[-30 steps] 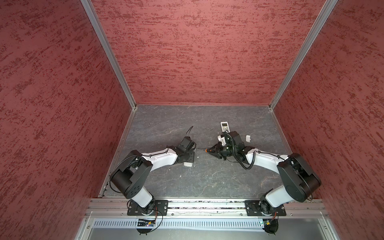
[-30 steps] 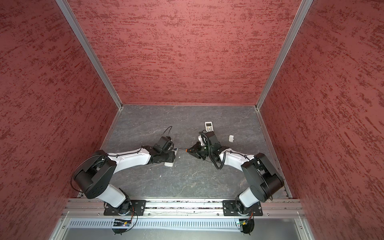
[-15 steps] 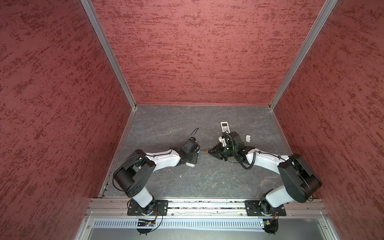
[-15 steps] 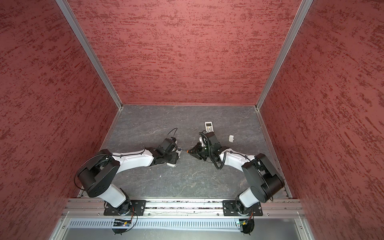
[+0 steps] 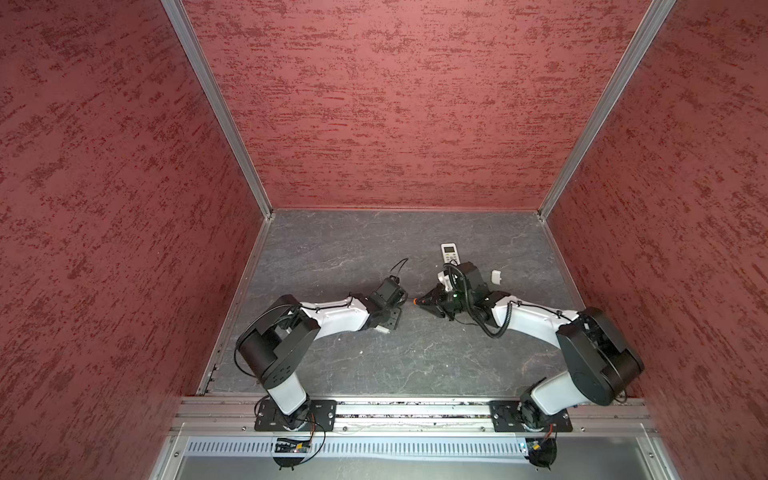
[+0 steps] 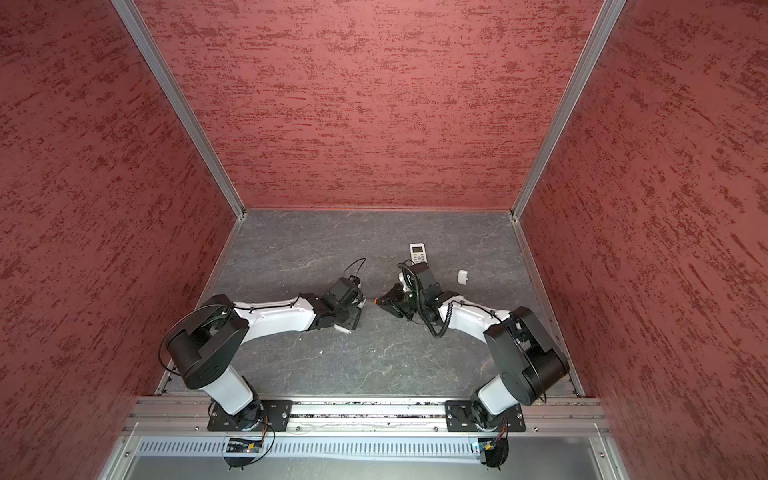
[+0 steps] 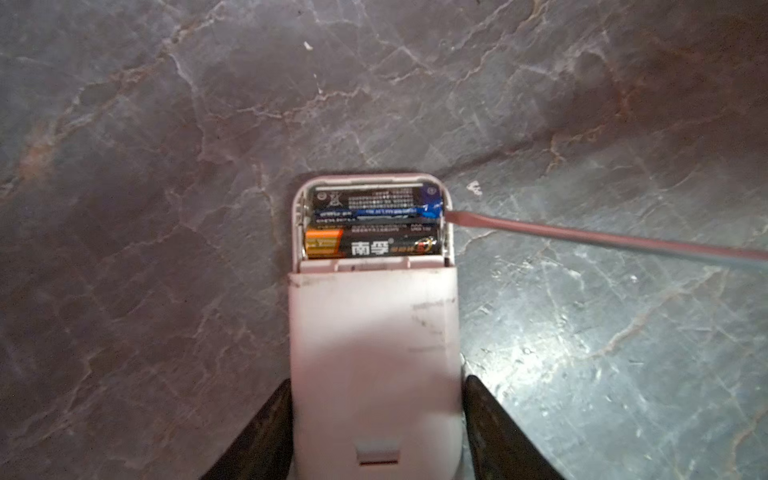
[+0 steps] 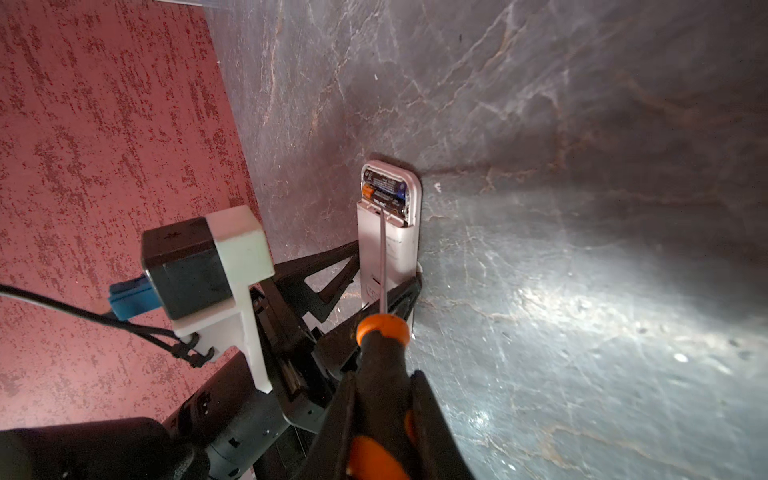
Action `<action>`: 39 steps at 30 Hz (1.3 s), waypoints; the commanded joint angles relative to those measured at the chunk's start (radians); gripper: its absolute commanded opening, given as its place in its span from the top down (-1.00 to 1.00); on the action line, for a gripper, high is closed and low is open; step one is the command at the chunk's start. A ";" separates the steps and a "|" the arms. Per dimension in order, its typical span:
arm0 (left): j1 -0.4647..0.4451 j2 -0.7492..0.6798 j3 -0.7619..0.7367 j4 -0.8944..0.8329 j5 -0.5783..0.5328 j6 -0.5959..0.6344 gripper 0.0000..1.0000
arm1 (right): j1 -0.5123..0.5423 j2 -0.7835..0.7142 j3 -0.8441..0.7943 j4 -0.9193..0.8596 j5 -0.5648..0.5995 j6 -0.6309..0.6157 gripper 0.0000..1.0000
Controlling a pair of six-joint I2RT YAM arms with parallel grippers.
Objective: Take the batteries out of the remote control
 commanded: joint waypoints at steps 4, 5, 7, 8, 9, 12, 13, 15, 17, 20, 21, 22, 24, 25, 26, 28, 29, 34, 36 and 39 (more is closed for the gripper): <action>-0.005 0.057 -0.049 -0.064 0.041 0.003 -0.03 | 0.000 -0.041 0.004 -0.021 0.055 0.027 1.00; -0.005 0.053 -0.053 -0.060 0.046 0.005 0.00 | 0.000 -0.046 0.001 -0.024 0.062 0.030 1.00; -0.002 0.040 -0.060 -0.055 0.056 0.005 0.01 | -0.001 -0.056 -0.008 -0.023 0.072 0.040 1.00; 0.001 0.034 -0.064 -0.051 0.061 0.006 0.00 | -0.001 -0.059 -0.012 -0.020 0.074 0.042 1.00; 0.002 0.031 -0.068 -0.049 0.064 0.007 0.00 | -0.002 -0.062 -0.011 -0.020 0.078 0.042 1.00; 0.004 0.022 -0.071 -0.046 0.069 0.006 0.00 | -0.006 -0.061 -0.012 -0.019 0.077 0.043 1.00; 0.004 0.020 -0.073 -0.043 0.069 0.007 0.00 | -0.006 -0.056 -0.012 -0.015 0.075 0.044 1.00; 0.004 0.017 -0.072 -0.047 0.068 0.005 0.00 | -0.006 -0.049 -0.013 -0.008 0.072 0.051 1.00; 0.006 0.011 -0.076 -0.044 0.069 0.002 0.00 | -0.006 -0.042 -0.017 0.007 0.072 0.061 1.00; 0.013 0.007 -0.080 -0.041 0.076 0.003 0.00 | -0.006 -0.036 -0.020 0.025 0.074 0.070 1.00; 0.015 0.007 -0.079 -0.039 0.081 0.002 0.00 | -0.006 -0.036 -0.022 0.028 0.074 0.071 1.00; 0.015 0.007 -0.081 -0.038 0.084 0.003 0.00 | -0.006 -0.034 -0.024 0.031 0.073 0.071 1.00; 0.016 0.007 -0.085 -0.034 0.085 0.005 0.00 | -0.006 -0.028 -0.026 0.036 0.073 0.069 1.00; 0.015 0.006 -0.084 -0.034 0.086 0.005 0.00 | -0.006 -0.026 -0.031 0.041 0.073 0.072 1.00; 0.016 0.006 -0.085 -0.031 0.086 0.005 0.00 | -0.006 -0.024 -0.035 0.048 0.073 0.073 1.00; 0.015 0.004 -0.086 -0.029 0.084 0.006 0.00 | -0.006 -0.021 -0.036 0.053 0.076 0.074 1.00; 0.015 0.004 -0.086 -0.029 0.084 0.005 0.00 | -0.005 -0.020 -0.037 0.060 0.077 0.077 1.00; 0.015 0.012 -0.082 -0.031 0.089 0.007 0.00 | -0.004 -0.006 -0.033 0.072 0.077 0.079 1.00; 0.015 0.010 -0.085 -0.028 0.089 0.007 0.00 | -0.004 -0.003 -0.029 0.068 0.075 0.074 1.00; 0.015 0.010 -0.084 -0.029 0.088 0.008 0.01 | -0.001 0.000 -0.029 0.070 0.073 0.075 1.00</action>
